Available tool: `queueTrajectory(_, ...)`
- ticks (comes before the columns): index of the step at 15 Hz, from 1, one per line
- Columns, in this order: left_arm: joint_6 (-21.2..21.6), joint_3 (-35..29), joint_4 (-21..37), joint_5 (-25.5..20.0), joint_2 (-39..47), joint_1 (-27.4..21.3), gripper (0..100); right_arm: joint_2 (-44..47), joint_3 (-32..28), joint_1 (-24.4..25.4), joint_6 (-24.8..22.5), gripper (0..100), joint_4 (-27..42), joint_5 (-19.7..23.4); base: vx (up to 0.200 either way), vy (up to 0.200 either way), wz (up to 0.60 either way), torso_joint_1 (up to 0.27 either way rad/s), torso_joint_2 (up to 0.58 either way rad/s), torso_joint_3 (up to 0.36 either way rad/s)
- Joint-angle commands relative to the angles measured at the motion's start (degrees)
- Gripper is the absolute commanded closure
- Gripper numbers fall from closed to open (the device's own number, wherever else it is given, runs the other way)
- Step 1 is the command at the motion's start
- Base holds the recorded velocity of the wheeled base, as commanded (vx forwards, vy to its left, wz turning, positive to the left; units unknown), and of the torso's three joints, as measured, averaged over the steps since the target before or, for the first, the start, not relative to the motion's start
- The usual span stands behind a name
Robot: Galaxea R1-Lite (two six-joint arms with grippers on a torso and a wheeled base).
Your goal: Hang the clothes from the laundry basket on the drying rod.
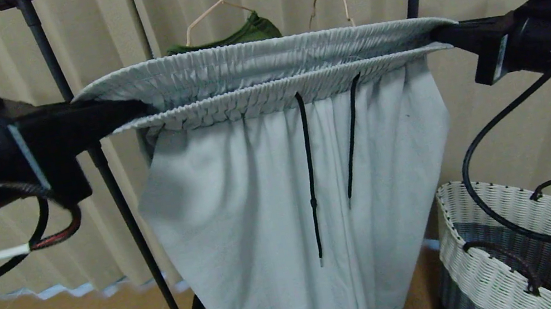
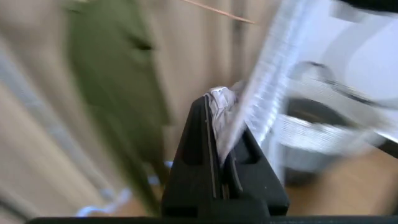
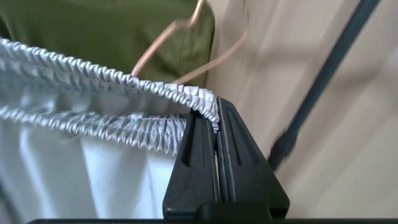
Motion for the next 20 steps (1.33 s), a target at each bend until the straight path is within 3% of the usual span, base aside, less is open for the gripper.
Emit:
queueTrajectory(1,1.2,-1.9,-4.3,3.7,6.0,0.1,100,-5.8,1.4,0.1,0.0,100,3.3,0.0,0.000,0.000,0.00,0.000,0.00,0.000)
queueTrajectory(4,2.8,-1.8,-9.1,6.3,8.6,0.2,100,-8.5,3.9,0.2,-0.1,100,5.3,0.1,0.000,0.000,0.00,0.000,0.00,0.000)
queueTrajectory(20,2.7,-0.4,-9.2,6.5,8.2,0.1,100,-8.4,5.7,0.8,-0.1,100,5.4,0.1,0.000,0.000,0.00,0.000,0.00,0.000)
